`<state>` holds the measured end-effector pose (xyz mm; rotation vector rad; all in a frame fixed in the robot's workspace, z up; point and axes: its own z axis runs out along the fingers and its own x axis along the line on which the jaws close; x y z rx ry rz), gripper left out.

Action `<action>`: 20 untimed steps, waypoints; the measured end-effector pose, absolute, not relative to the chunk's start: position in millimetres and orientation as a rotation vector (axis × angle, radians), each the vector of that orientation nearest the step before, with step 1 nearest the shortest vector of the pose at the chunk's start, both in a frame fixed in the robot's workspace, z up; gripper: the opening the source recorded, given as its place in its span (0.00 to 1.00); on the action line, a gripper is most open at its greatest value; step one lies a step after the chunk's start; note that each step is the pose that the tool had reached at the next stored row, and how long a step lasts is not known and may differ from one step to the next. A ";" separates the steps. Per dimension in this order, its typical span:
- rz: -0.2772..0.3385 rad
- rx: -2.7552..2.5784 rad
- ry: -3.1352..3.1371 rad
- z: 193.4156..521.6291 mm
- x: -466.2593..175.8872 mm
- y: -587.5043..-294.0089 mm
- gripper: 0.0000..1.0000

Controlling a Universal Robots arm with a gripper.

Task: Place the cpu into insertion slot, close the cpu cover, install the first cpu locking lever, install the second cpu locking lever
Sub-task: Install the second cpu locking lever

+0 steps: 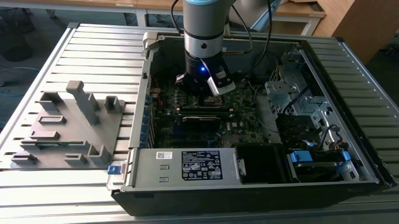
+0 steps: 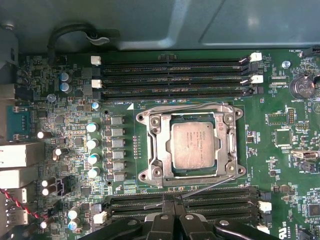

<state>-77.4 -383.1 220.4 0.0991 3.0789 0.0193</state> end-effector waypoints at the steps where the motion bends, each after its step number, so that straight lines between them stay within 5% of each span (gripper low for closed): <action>1: 0.019 0.099 3.079 220.2 -77.4 -383.1 0.10; 20: 0.020 0.099 3.079 218.8 -77.4 -383.1 0.10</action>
